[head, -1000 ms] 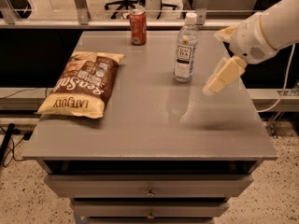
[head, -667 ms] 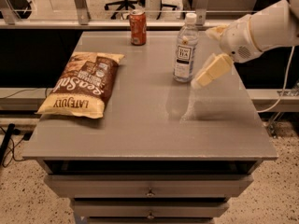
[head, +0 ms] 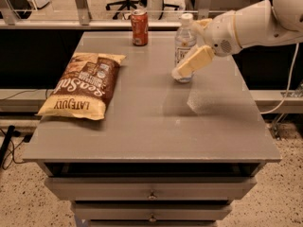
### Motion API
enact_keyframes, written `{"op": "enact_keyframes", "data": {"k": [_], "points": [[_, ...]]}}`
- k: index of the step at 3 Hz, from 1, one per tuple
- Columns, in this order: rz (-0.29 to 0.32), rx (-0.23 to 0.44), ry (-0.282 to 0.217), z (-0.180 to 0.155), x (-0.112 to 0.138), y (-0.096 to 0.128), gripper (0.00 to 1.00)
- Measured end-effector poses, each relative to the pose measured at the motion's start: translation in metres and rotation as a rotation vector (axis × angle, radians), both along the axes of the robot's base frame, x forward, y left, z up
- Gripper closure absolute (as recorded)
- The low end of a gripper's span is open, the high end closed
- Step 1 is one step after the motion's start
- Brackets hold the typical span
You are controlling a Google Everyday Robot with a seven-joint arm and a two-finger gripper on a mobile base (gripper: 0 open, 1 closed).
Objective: Knock blue plastic bottle over
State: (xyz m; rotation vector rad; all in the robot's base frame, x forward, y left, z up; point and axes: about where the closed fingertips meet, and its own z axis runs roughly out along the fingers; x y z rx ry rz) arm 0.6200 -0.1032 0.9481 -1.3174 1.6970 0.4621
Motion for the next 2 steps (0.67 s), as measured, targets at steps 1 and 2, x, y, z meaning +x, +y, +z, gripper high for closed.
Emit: {"op": "enact_keyframes", "data": {"k": [1, 2], "points": [[0.033, 0.023, 0.007, 0.007, -0.008, 0.018, 0.0], [0.084, 0.033, 0.018, 0.01, -0.024, 0.042, 0.0]]}}
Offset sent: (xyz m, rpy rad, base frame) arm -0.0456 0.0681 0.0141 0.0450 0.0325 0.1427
